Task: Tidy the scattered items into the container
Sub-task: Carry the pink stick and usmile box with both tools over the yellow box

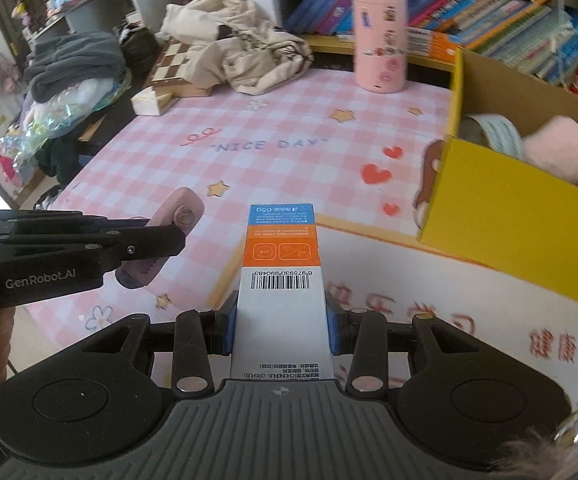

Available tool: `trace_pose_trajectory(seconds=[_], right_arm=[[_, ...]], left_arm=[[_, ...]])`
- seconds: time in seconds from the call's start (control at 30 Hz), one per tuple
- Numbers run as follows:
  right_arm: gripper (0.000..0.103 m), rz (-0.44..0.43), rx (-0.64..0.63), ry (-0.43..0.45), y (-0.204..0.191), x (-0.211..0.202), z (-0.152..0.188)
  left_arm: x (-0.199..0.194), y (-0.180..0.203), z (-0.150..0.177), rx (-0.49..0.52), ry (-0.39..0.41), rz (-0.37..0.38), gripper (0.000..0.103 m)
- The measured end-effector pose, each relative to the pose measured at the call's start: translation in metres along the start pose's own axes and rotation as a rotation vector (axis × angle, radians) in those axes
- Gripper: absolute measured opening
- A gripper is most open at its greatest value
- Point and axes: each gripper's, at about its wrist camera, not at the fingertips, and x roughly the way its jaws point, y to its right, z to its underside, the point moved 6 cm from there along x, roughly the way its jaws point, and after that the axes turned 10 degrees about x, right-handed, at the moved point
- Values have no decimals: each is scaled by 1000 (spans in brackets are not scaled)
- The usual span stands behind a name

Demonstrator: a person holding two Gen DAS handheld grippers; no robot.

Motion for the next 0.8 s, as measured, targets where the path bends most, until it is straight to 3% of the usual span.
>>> trace_pose_trajectory(seconds=[0.57,0.8], right_arm=[[37,-19,57,75,71,-63,-4],[37,-32,88,161,99,-96,-17]], left_arm=[[34,89,-44,111,13,67,13],[42,122,-74,148,62,102,13]])
